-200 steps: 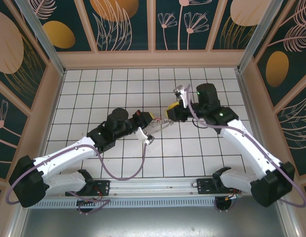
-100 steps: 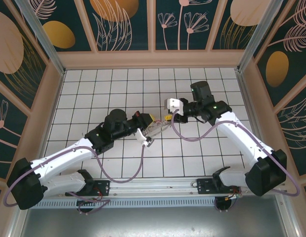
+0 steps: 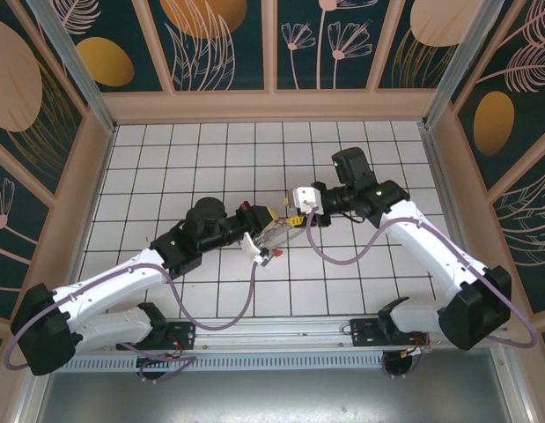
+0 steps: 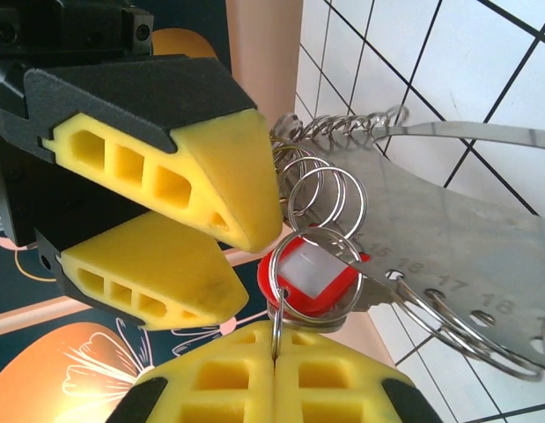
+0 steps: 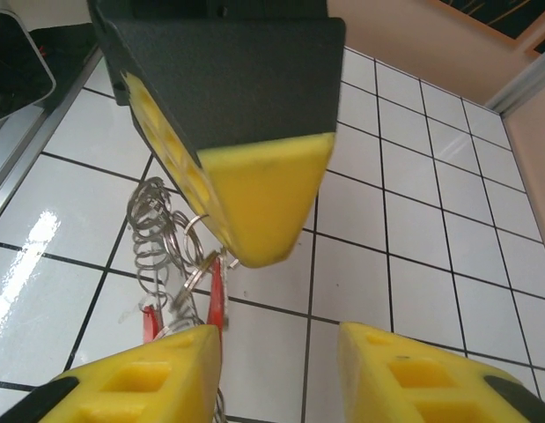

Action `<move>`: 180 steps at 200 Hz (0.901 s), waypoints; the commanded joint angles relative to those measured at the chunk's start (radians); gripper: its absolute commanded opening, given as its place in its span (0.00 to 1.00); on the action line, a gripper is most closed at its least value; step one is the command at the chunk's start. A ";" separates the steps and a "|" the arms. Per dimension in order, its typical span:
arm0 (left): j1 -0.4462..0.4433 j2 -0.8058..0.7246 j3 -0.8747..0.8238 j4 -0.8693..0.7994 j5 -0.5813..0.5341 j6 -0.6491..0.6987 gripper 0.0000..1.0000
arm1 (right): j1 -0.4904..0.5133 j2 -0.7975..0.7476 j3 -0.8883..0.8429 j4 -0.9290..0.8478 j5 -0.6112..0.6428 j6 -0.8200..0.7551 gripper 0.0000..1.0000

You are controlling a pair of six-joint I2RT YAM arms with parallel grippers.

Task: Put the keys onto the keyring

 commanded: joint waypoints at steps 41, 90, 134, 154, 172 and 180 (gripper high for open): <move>-0.009 -0.015 -0.006 0.070 0.024 -0.040 0.00 | 0.046 0.036 0.006 -0.015 0.036 -0.031 0.40; -0.010 -0.017 -0.004 0.060 0.024 -0.025 0.00 | 0.076 0.057 0.012 0.014 0.052 -0.001 0.26; -0.012 -0.017 -0.012 0.046 0.022 -0.007 0.00 | 0.084 0.058 0.016 0.031 0.058 0.037 0.16; -0.013 -0.020 -0.014 0.045 0.022 -0.005 0.00 | 0.084 0.050 0.021 0.032 0.060 0.037 0.10; -0.014 -0.022 -0.014 0.040 0.021 -0.007 0.00 | 0.086 0.039 0.017 0.047 0.064 0.036 0.04; -0.015 -0.023 -0.017 0.039 0.020 -0.012 0.00 | 0.087 0.031 0.013 0.055 0.068 0.034 0.02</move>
